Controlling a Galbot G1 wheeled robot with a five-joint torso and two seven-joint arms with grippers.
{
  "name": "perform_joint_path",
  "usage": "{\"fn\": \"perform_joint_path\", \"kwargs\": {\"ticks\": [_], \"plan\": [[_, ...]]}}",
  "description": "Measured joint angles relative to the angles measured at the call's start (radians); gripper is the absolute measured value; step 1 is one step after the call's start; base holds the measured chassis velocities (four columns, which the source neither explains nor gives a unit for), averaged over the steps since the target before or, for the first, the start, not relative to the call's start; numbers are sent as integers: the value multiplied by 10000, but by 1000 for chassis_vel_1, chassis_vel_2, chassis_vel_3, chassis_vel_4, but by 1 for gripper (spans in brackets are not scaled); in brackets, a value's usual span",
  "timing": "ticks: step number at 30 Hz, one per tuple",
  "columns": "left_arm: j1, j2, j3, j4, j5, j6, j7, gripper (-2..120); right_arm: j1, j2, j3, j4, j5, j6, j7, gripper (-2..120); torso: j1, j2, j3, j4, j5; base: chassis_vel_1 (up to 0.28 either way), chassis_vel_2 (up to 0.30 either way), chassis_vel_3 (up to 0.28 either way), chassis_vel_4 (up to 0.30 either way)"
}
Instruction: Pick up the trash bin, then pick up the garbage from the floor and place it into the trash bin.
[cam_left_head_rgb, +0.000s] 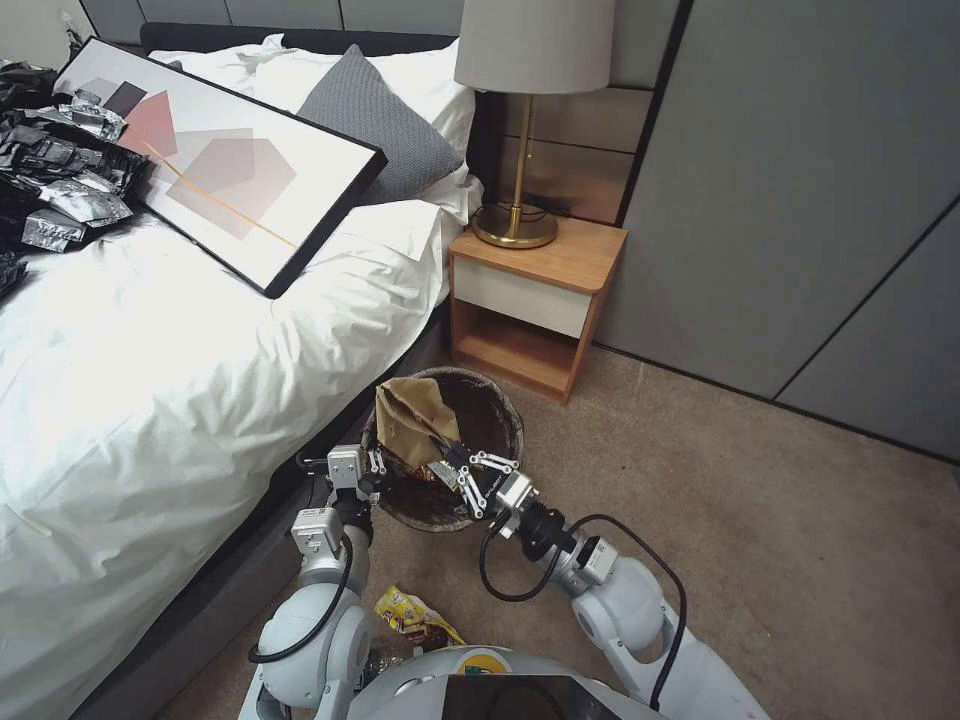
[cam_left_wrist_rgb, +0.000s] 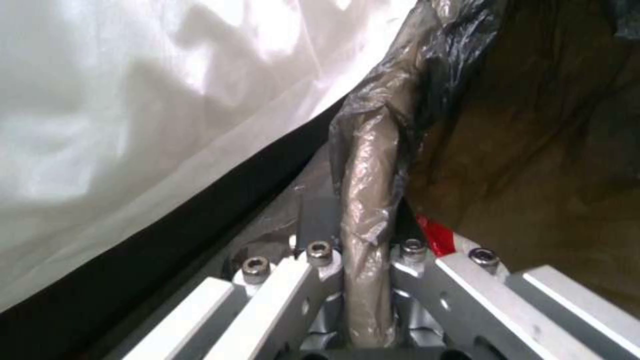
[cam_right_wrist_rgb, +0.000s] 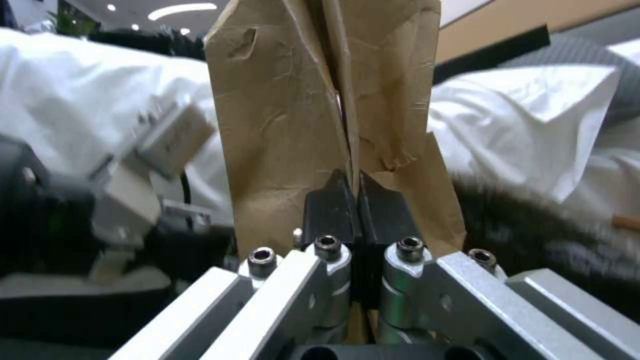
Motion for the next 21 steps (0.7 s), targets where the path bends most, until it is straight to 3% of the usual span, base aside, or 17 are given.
{"fn": "perform_joint_path", "kwargs": {"ticks": [14, 19, 21], "plan": [[-15, 21, -30, -49, -20, 7, 5, 0, 152, 69, 156, -612, -126, 81, 132, 1, 0, 0, 0, 0, 0, 0, 0, 0, 0], [-29, 46, -54, -50, -43, 8, 14, 0, 154, 68, 157, -605, -147, 61, 161, 24, 0, 0, 0, 0, 0, 0, 0, 0, 0], [-32, 48, -56, -50, -47, 7, 14, 0, 155, 66, 163, -600, -146, 61, 163, 26, 0, 0, 0, 0, 0, 0, 0, 0, 0]]}}
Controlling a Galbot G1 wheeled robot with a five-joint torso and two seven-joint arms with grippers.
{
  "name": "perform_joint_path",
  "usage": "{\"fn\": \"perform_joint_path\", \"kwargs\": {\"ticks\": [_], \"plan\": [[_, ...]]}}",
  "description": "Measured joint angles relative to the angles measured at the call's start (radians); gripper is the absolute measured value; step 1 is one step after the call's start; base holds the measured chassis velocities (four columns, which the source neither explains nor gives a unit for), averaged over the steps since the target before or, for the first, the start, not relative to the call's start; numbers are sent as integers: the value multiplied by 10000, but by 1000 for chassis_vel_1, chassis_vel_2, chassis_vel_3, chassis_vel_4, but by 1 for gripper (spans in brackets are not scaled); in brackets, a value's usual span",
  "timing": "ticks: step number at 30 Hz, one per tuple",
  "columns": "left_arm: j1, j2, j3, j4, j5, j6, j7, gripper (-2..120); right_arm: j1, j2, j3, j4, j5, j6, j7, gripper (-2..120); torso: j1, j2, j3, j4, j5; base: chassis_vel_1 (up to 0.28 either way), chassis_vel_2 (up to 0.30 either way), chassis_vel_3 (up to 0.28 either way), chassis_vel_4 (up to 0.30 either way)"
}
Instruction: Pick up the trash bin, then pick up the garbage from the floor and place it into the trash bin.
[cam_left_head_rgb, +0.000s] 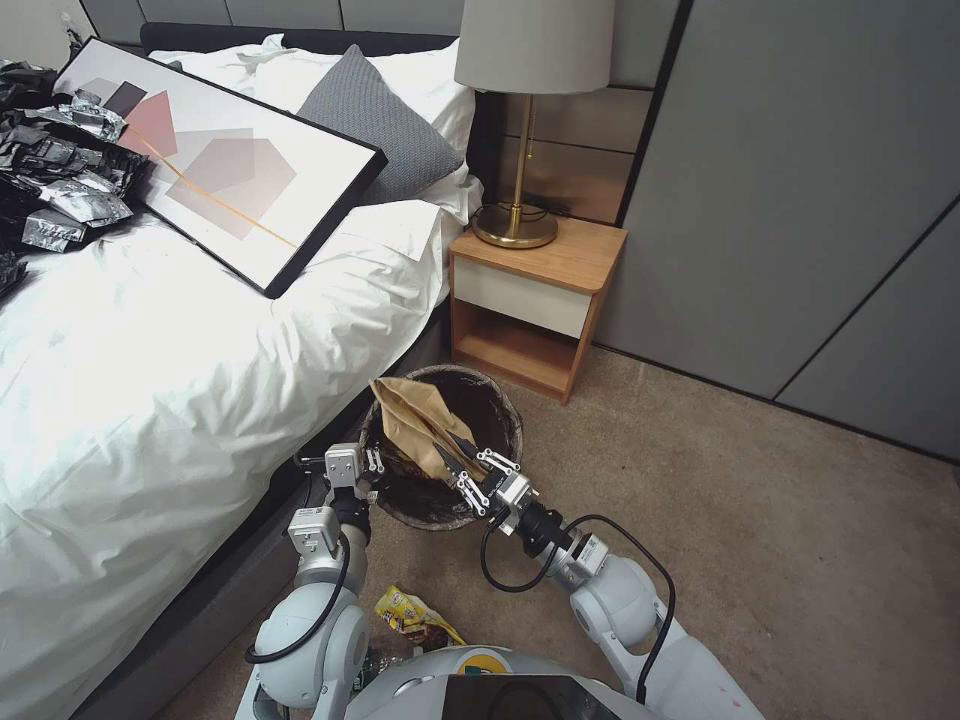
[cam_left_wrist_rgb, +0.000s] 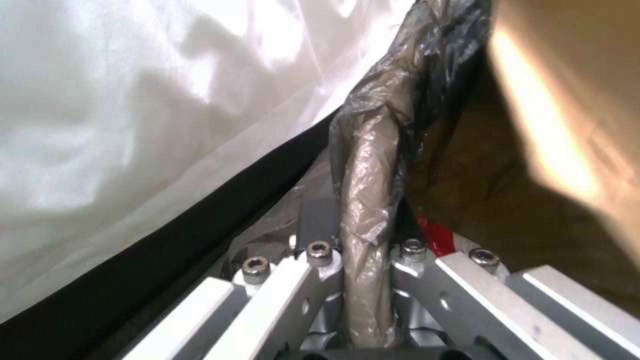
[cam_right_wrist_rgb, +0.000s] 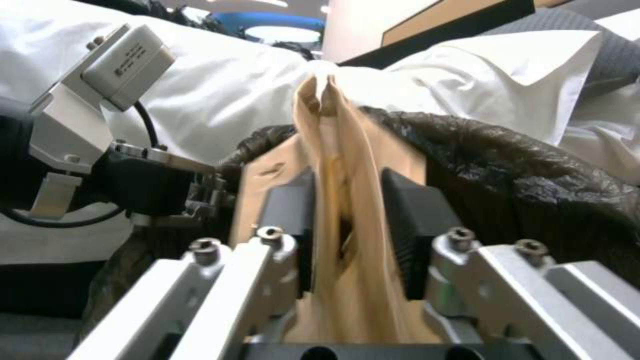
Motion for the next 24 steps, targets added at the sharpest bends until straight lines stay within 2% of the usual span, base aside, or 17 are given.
{"fn": "perform_joint_path", "kwargs": {"ticks": [2, 3, 6, 7, 10, 11, 13, 15, 17, 22, 24], "plan": [[-14, 10, -8, 0, -18, -1, 1, 0, 1, -18, 30, 11, 12, -4, 10, 37, 0, 0, 0, 0, 0, 0, 0, 0, 0], [-14, 10, -8, 0, -18, -1, 1, 0, 1, -18, 30, 11, 12, -4, 10, 37, 0, 0, 0, 0, 0, 0, 0, 0, 0], [-22, 14, -8, 0, -33, -1, 5, 0, 0, -50, 76, 49, 38, -11, 12, 52, 0, 0, 0, 0, 0, 0, 0, 0, 0], [-22, 14, -8, 0, -33, -1, 5, 0, 0, -50, 76, 49, 38, -11, 12, 52, 0, 0, 0, 0, 0, 0, 0, 0, 0], [-18, 17, -9, -2, -42, -1, 7, 0, 5, -60, 103, 54, 54, -19, 15, 67, 0, 0, 0, 0, 0, 0, 0, 0, 0], [-18, 17, -9, -2, -42, -1, 7, 0, 5, -60, 103, 54, 54, -19, 15, 67, 0, 0, 0, 0, 0, 0, 0, 0, 0], [-15, 17, -9, -13, -53, -1, 9, 0, -1, -57, 107, 55, 56, -19, 15, 78, 0, 0, 0, 0, 0, 0, 0, 0, 0], [-13, 17, -9, -14, -57, -1, 9, 0, -5, -53, 108, 54, 56, -18, 15, 80, 0, 0, 0, 0, 0, 0, 0, 0, 0], [-7, 17, -9, -16, -78, 2, 9, 0, -11, -34, 118, 66, 56, -9, 17, 90, 0, 0, 0, 0, 0, 0, 0, 0, 0], [5, 24, -27, -16, -110, 2, 7, 0, -40, 57, 249, 358, 146, 1, 186, 100, 0, 0, 0, 0, 0, 0, 0, 0, 0], [12, 28, -60, -5, -124, -1, 5, 0, -94, 190, 377, 955, 364, -33, 740, 100, 0, 0, 0, 0, 0, 0, 0, 0, 0]]}}
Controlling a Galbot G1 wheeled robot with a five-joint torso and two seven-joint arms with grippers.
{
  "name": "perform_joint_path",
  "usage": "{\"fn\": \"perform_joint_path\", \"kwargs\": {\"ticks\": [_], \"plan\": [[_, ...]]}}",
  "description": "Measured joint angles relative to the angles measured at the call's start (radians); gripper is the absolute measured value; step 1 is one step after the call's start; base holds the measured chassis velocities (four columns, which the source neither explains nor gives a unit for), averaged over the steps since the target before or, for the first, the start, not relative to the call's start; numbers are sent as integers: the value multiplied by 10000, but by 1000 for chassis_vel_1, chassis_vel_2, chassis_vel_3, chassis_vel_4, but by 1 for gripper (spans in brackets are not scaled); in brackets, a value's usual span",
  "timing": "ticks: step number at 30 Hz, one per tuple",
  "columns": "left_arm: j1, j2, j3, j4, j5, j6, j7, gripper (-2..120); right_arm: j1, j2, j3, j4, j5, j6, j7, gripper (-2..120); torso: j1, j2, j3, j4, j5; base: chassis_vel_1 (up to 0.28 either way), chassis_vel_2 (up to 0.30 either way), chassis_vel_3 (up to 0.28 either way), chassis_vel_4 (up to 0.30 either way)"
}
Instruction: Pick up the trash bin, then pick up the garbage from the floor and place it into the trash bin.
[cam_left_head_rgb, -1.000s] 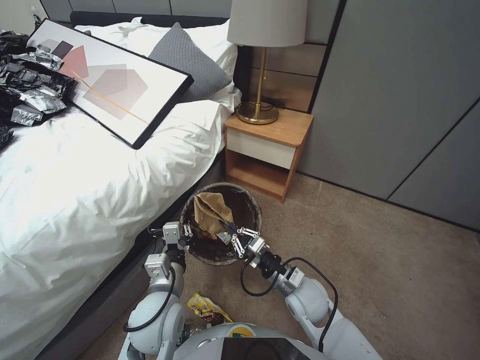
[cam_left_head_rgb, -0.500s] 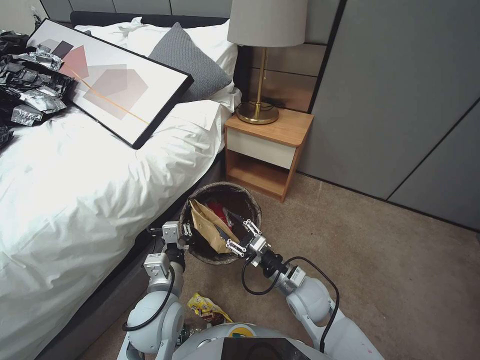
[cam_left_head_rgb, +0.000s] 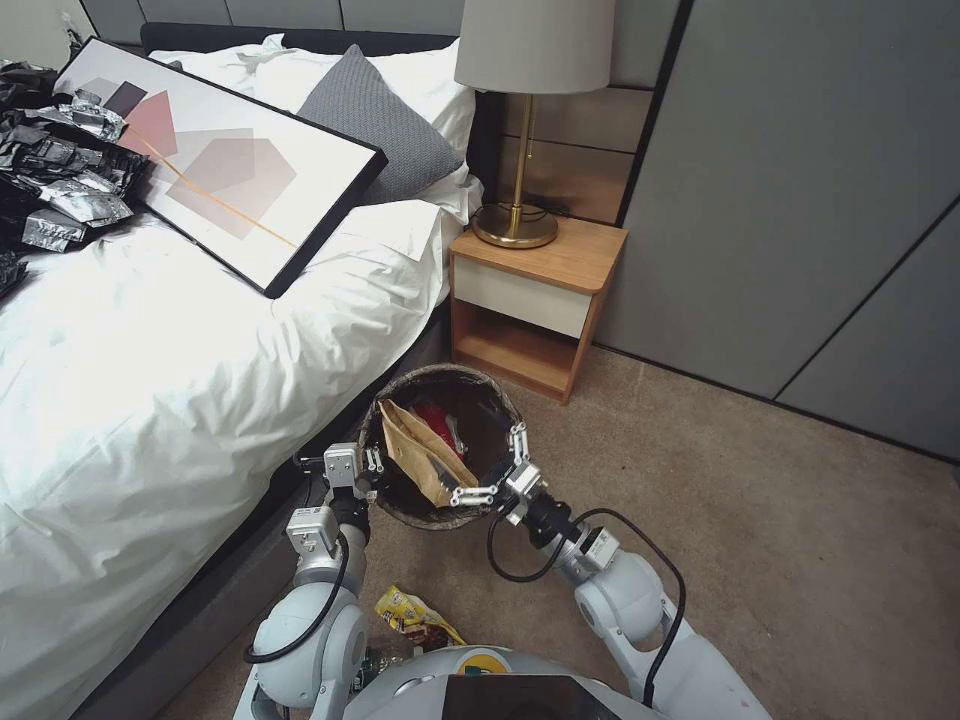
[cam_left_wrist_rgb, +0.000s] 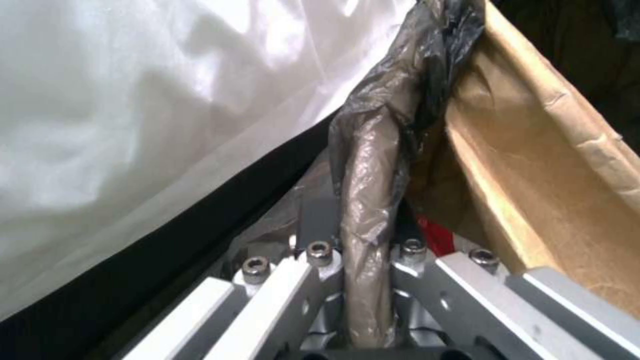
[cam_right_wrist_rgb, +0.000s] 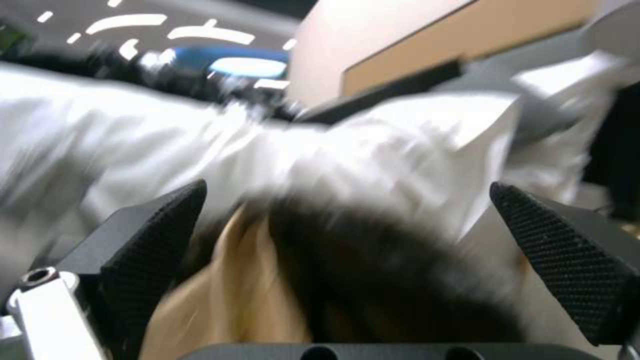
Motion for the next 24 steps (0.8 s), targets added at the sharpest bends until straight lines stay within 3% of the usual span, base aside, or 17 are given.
{"fn": "perform_joint_path", "kwargs": {"ticks": [6, 12, 18, 24], "plan": [[-5, -10, -24, 43, -5, -9, -23, 0, -191, 364, 393, 1111, 506, -115, 922, 100, 0, 0, 0, -1, -1, 0, 0, 0, 0], [45, 9, -62, 46, -39, -19, -86, 0, -724, 854, 1270, 2025, 588, -557, 2529, 100, 0, 0, -1, 0, 0, 0, 0, 0, 0], [106, 35, -89, -3, -66, 40, -223, 0, -1416, 1058, 1512, 1806, -119, -1364, 4336, 100, 0, 0, -1, 0, -1, 0, 0, 0, 0], [195, 78, -90, -108, -132, 235, -356, 0, -1534, 1175, 1543, 1317, -328, -1345, 4761, 100, 0, 0, -1, 0, 0, 0, 0, 0, 0]]}}
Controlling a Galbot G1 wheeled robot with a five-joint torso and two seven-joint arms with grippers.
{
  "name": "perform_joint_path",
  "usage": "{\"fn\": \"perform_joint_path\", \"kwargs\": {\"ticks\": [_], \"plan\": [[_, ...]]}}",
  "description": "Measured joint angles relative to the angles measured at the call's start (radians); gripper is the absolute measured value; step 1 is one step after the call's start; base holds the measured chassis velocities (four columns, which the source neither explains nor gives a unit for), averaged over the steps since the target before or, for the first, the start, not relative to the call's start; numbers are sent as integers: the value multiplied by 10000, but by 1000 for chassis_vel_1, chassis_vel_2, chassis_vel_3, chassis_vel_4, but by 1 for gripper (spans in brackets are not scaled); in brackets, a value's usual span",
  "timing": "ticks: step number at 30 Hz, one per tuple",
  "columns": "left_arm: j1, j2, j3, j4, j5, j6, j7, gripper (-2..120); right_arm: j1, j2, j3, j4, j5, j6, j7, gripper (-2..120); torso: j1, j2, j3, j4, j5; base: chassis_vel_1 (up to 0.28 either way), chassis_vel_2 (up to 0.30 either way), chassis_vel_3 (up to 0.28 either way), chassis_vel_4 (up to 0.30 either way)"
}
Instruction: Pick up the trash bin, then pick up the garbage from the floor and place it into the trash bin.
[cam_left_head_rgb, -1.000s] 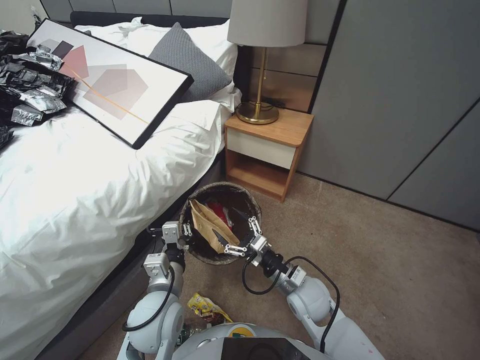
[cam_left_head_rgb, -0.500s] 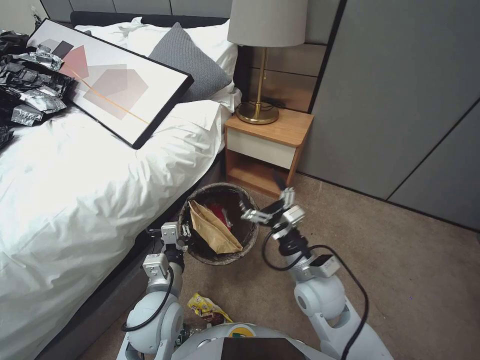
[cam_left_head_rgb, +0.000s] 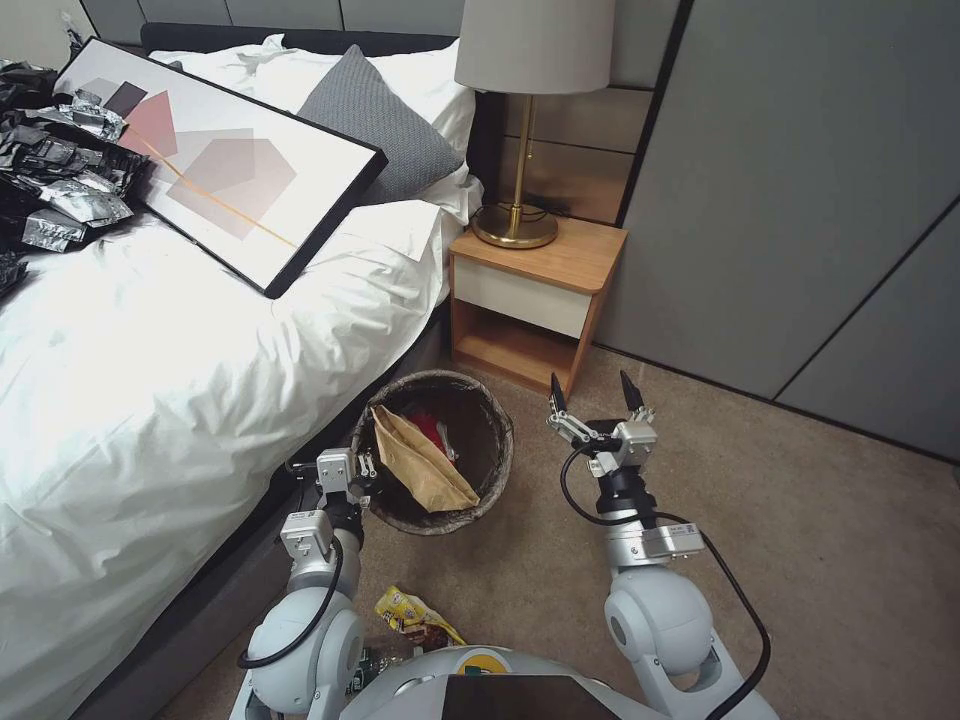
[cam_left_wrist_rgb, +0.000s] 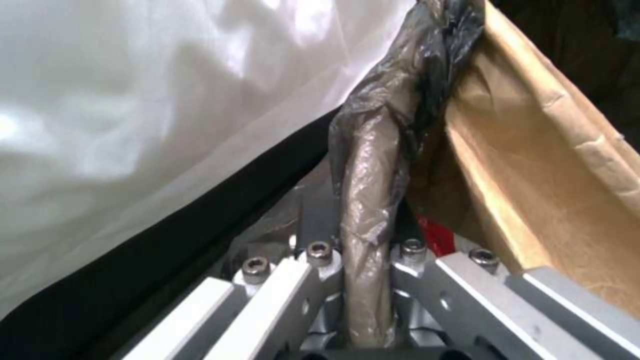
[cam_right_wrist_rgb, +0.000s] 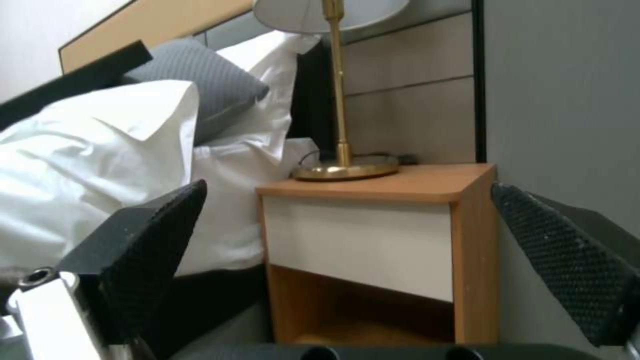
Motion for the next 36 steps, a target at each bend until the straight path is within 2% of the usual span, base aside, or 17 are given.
{"fn": "perform_joint_path", "kwargs": {"ticks": [15, 36], "plan": [[85, -11, 26, -63, 10, 38, 19, 0, 515, -126, 2, -128, 162, -228, -33, 100, 0, 0, 2, -1, 0, 2, 1, 2, 4], [71, -18, 60, -81, 10, 35, 81, 0, 511, -155, 18, -130, 167, -260, -90, 100, 0, 0, 1, -1, -1, 76, 77, 72, 75]]}}
